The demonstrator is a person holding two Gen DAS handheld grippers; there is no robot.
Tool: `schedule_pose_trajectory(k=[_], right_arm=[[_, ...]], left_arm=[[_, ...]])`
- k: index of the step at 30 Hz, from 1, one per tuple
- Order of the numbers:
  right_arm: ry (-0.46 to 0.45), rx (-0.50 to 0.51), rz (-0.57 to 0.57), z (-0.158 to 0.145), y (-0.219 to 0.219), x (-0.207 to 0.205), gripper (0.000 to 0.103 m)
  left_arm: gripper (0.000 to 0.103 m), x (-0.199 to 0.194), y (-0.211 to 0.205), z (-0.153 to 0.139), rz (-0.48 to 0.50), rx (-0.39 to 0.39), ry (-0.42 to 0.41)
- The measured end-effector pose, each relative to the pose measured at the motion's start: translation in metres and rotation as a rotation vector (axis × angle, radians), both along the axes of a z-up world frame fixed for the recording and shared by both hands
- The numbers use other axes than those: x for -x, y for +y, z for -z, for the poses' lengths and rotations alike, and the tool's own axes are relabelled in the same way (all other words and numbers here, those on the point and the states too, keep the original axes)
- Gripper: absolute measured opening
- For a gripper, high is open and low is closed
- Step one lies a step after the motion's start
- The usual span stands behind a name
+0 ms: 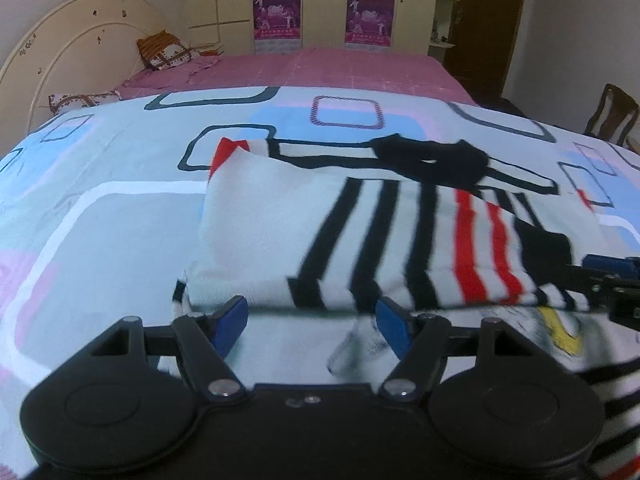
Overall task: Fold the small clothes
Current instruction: 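Fold the gripped side panel over the body and open both tools, then move both tools back to the black hem of the sweater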
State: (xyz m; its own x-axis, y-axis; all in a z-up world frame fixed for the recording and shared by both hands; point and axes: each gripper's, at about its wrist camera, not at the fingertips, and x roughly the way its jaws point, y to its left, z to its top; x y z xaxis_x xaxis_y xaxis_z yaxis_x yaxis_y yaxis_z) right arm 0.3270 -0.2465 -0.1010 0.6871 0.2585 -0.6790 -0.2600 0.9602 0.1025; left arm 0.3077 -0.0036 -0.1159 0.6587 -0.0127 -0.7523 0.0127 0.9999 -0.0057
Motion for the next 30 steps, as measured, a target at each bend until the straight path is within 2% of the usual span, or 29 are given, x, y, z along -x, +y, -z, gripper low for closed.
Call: schedule_pose_trajectory(k=[6,11,22,27,28,30], right_arm=[[0.005,-0.041,-0.025,-0.007,0.004,0.035,0.038],[0.009,-0.036,-0.016,-0.009,0.012,0.072,0.038],[0.044,0.000,0.096,-0.007,0.039,0.145,0.039],[0.040,0.017,0.142,-0.011,0.047,0.173,0.040],[0.039,0.020,0.151,-0.012,0.048,0.178,0.041],[0.033,0.026,0.170,-0.014,0.050,0.188,0.053]], left_arm=[[0.071,0.031,-0.009,-0.010,0.024,0.020,0.011],[0.072,0.058,-0.012,-0.007,0.074,-0.006,0.026],[0.074,0.109,0.016,0.001,0.142,0.011,0.041],[0.080,0.127,0.029,-0.002,0.160,0.012,0.026],[0.080,0.130,0.033,-0.002,0.162,0.015,0.027],[0.080,0.136,0.037,-0.002,0.166,0.019,0.031]])
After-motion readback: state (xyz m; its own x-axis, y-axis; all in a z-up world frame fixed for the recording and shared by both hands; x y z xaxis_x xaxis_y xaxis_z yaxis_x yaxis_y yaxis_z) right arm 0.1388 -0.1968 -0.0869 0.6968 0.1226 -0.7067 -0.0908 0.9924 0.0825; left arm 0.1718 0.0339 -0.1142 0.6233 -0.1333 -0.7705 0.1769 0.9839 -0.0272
